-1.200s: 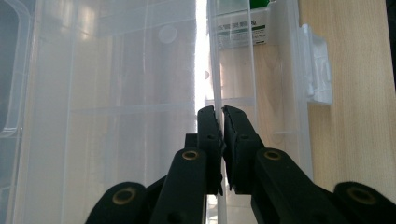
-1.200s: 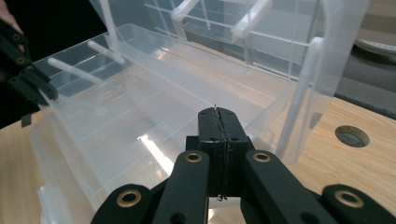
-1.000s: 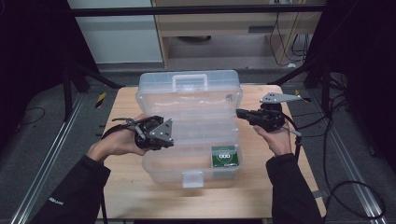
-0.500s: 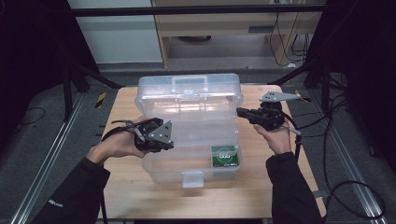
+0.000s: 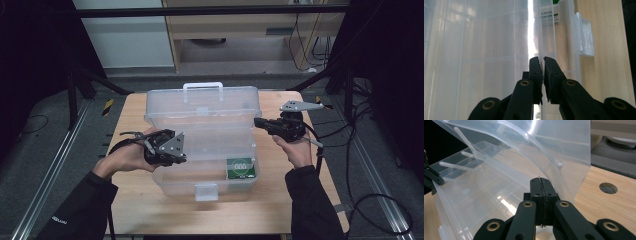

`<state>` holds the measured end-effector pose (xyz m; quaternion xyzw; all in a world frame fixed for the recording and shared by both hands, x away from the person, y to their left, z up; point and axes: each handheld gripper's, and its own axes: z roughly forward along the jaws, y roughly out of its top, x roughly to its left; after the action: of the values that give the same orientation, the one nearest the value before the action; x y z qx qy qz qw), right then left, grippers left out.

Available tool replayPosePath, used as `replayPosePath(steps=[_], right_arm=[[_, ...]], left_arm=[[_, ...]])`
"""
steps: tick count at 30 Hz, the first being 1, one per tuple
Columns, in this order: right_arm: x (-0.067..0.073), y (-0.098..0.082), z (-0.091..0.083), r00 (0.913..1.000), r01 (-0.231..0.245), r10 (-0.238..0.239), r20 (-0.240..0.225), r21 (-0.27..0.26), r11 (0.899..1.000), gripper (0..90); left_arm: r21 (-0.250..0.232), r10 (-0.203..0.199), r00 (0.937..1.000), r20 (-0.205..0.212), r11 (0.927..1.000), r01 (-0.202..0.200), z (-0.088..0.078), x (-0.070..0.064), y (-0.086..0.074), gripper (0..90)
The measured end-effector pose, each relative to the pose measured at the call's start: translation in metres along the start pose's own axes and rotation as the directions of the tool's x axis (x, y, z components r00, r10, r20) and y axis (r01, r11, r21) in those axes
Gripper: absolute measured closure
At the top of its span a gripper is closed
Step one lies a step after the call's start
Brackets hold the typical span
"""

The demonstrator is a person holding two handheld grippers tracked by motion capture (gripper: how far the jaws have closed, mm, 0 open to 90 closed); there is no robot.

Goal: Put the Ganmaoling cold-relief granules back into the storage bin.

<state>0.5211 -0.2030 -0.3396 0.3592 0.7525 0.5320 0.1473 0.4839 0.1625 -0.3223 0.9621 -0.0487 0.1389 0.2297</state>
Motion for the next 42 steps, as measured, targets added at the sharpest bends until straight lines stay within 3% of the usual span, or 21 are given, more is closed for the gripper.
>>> replayPosePath(steps=[6,13,16,21,26,28,31,34,40,42], right_arm=[[-0.001,-0.002,-0.001,0.9999,-0.009,0.009,-0.011,0.001,1.000,90.0],[-0.001,-0.003,-0.001,0.9998,-0.012,0.012,-0.016,0.006,1.000,90.0],[-0.001,-0.004,-0.002,0.9998,-0.012,0.012,-0.017,0.006,1.000,90.0],[-0.001,-0.005,-0.002,0.9998,-0.013,0.013,-0.017,0.010,1.000,90.0],[-0.001,-0.006,-0.003,0.9998,-0.010,0.010,-0.017,0.011,1.000,90.0],[-0.001,-0.006,-0.004,0.9998,-0.011,0.011,-0.019,0.013,1.000,90.0],[-0.001,-0.006,-0.004,0.9997,-0.010,0.011,-0.020,0.015,1.000,90.0],[0.000,-0.006,-0.004,0.9997,-0.012,0.012,-0.021,0.020,1.000,90.0],[0.001,-0.006,-0.003,0.9997,-0.015,0.016,-0.016,0.020,1.000,90.0],[0.001,-0.007,-0.004,0.9997,-0.015,0.016,-0.018,0.021,1.000,90.0]], left_arm=[[-0.036,-0.029,0.9994,-0.019,0.9990,0.028,0.000,0.000,-0.004,77.2],[-0.114,-0.132,0.9912,-0.007,0.9849,0.131,-0.001,-0.001,-0.007,66.7],[-0.140,-0.149,0.9888,-0.006,0.9793,0.147,-0.001,-0.001,-0.006,62.9],[-0.183,-0.192,0.9812,0.015,0.9642,0.192,0.000,-0.001,-0.006,59.2],[-0.228,-0.239,0.9707,0.022,0.9441,0.238,0.000,-0.001,-0.005,55.5],[-0.258,-0.262,0.9645,0.033,0.9299,0.262,0.000,-0.001,-0.006,55.1],[-0.266,-0.271,0.9623,0.019,0.9265,0.266,0.001,-0.002,-0.006,55.1],[-0.297,-0.299,0.9540,0.018,0.9096,0.291,0.000,-0.001,-0.008,55.1],[-0.324,-0.338,0.9410,-0.007,0.8909,0.318,-0.004,0.000,-0.011,55.2],[-0.342,-0.352,0.9357,-0.012,0.8809,0.327,-0.005,-0.001,-0.012,55.3]])
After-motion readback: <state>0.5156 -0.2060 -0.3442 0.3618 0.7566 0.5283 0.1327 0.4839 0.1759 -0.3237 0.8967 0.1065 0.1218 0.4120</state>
